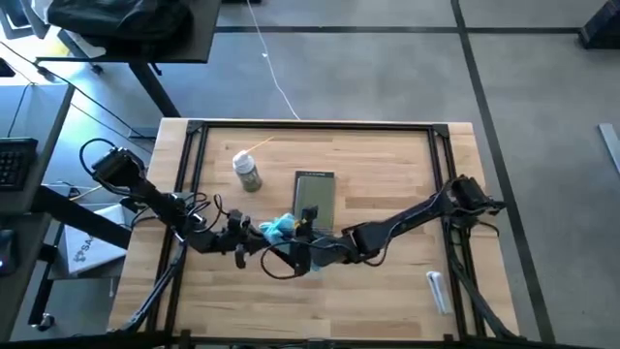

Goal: Apply microfiber cloth
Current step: Wipe the cellphone with a microfiber cloth

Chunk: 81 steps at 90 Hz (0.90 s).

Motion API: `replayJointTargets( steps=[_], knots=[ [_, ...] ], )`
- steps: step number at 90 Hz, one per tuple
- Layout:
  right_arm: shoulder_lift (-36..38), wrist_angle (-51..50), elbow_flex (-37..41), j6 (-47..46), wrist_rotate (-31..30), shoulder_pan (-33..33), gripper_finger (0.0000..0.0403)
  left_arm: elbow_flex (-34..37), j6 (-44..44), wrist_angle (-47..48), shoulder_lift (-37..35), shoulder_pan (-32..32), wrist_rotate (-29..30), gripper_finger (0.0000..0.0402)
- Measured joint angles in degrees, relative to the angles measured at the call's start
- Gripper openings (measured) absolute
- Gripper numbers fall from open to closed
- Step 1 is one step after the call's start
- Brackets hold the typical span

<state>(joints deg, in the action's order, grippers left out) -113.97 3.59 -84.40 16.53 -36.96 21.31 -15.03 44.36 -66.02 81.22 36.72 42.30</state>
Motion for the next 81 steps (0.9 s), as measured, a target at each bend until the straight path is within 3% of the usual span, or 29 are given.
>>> replayJointTargets(
  steps=[33,46,81],
  knots=[
    [-2.4,8.1,0.0,4.2,1.6,-2.2,0.0,0.2,-1.0,0.2,0.0,-0.1,-2.8,0.0015],
    [-2.4,5.1,-1.1,5.9,1.2,-1.8,0.0,0.2,-1.0,-0.2,-0.2,0.1,-3.1,0.0015],
    [-2.5,-6.9,-3.0,5.0,-10.0,4.4,0.0,2.0,0.2,-0.3,-6.0,0.2,-1.3,0.0015]
  ],
)
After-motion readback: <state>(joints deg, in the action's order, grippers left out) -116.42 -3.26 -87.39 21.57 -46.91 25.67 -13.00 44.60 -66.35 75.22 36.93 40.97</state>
